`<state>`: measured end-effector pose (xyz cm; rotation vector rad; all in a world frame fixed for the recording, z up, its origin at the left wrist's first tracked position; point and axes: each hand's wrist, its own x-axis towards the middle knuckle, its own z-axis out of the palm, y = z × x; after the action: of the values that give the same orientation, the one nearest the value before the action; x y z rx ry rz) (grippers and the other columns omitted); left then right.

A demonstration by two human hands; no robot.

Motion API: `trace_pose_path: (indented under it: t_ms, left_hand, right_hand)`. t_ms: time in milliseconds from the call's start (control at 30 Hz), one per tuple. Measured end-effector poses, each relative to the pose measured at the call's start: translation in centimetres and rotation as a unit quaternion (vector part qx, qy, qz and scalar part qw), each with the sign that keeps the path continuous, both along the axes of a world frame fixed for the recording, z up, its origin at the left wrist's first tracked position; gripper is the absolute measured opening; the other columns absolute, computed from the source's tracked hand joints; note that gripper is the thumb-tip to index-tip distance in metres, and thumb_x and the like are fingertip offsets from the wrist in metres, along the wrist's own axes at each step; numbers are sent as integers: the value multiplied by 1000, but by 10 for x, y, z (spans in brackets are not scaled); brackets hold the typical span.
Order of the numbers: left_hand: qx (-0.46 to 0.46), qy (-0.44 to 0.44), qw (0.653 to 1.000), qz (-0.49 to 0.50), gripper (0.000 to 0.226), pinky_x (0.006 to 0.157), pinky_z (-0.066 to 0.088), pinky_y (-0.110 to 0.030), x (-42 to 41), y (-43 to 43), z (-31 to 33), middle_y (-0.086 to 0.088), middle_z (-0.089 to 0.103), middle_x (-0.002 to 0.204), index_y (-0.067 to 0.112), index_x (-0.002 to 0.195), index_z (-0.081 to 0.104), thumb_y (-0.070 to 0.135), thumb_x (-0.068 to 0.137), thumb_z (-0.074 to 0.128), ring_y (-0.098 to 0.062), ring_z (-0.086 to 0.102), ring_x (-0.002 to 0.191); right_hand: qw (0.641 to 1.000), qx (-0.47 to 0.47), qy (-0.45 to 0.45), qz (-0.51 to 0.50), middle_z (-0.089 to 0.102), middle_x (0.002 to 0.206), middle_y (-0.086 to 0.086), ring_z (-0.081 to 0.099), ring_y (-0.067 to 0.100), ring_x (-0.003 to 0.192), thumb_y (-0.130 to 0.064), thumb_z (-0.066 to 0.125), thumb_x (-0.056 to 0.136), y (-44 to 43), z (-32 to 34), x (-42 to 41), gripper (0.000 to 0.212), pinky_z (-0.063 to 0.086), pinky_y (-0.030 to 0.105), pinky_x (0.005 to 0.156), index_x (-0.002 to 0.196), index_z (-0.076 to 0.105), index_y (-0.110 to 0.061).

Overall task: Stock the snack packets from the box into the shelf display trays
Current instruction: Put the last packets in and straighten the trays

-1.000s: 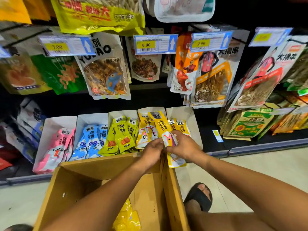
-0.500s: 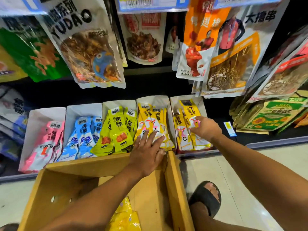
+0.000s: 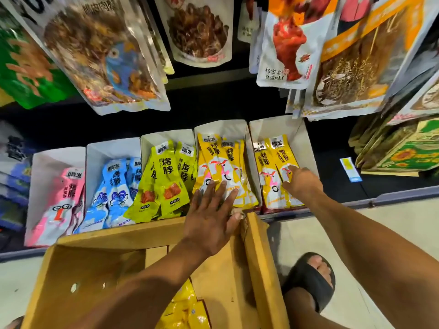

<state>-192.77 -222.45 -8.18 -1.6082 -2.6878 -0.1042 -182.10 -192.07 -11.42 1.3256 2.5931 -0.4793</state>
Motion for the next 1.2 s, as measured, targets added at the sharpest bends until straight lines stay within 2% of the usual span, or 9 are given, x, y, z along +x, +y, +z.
trace_pose_path:
  t_ms: [233, 400, 500, 633, 800, 900, 1067, 1133, 1200]
  left_hand:
    - [-18, -8, 1000, -3, 63, 125, 14, -54, 0, -2, 2, 0, 18, 171, 35, 162, 21, 61, 105, 14, -29, 7, 159]
    - [-38, -41, 998, 1, 67, 126, 11, -53, 0, -2, 10, 0, 16, 171, 35, 162, 22, 63, 102, 13, -29, 4, 159]
    - [-52, -51, 997, 11, 73, 127, 10, -54, 6, -7, 30, 0, 13, 172, 34, 162, 22, 66, 98, 4, -27, -1, 159]
    - [-26, -39, 999, 18, 77, 124, 19, -56, 15, -26, 60, -1, 23, 170, 35, 160, 29, 68, 99, -2, -27, 8, 159]
    - [-37, -8, 999, 10, 64, 127, 4, -54, 20, -78, 91, 1, 6, 172, 38, 163, 8, 62, 104, 15, -26, -8, 158]
    - [-65, 6, 998, 16, 64, 127, -3, -54, 24, -116, 108, 0, -3, 171, 38, 162, -2, 63, 104, 12, -29, -10, 157]
    - [-59, 7, 997, 48, 65, 126, 10, -58, 32, -196, 113, -3, 17, 171, 35, 162, 20, 63, 103, 16, -31, 8, 158]
    - [-72, 8, 994, 76, 66, 125, 10, -59, 36, -231, 108, -2, 16, 171, 35, 161, 24, 62, 102, 17, -29, 6, 159]
    - [-85, -1, 991, 100, 65, 126, 3, -58, 41, -268, 102, 0, 7, 172, 36, 162, 19, 63, 103, 14, -26, -4, 159]
  right_hand:
    - [999, -48, -19, -13, 45, 138, 18, 54, 39, 120, -44, 49, 95, 0, -5, -3, 60, 47, 44, 101, 151, 35, -27]
    - [999, -42, -3, 18, 51, 135, 15, 56, 35, 118, -49, 55, 93, -13, 18, -3, 58, 49, 43, 100, 144, 45, -25]
    - [998, -31, -12, 54, 49, 138, 14, 53, 35, 123, -50, 55, 94, -30, 43, -1, 59, 48, 44, 102, 145, 44, -22]
    - [994, 14, -8, 113, 45, 145, 12, 47, 34, 130, -50, 54, 95, -59, 84, 6, 61, 43, 45, 107, 147, 40, -21]
    - [987, 20, 33, 153, 34, 156, 9, 35, 33, 141, -52, 57, 89, -108, 133, 14, 70, 37, 51, 112, 150, 35, -27]
    - [982, 25, 39, 183, 26, 159, 8, 30, 33, 144, -50, 62, 88, -150, 161, 17, 74, 37, 50, 112, 153, 32, -28]
    - [962, 60, 61, 258, 28, 159, 8, 32, 35, 142, -45, 59, 90, -228, 182, 22, 69, 40, 48, 110, 151, 35, -26]
    - [960, 48, 62, 268, 28, 159, 6, 31, 32, 143, -45, 60, 89, -259, 183, 22, 68, 39, 48, 109, 150, 36, -27]
    - [958, 37, 57, 280, 30, 157, 5, 33, 32, 142, -46, 61, 87, -290, 179, 22, 68, 38, 48, 110, 148, 38, -28]
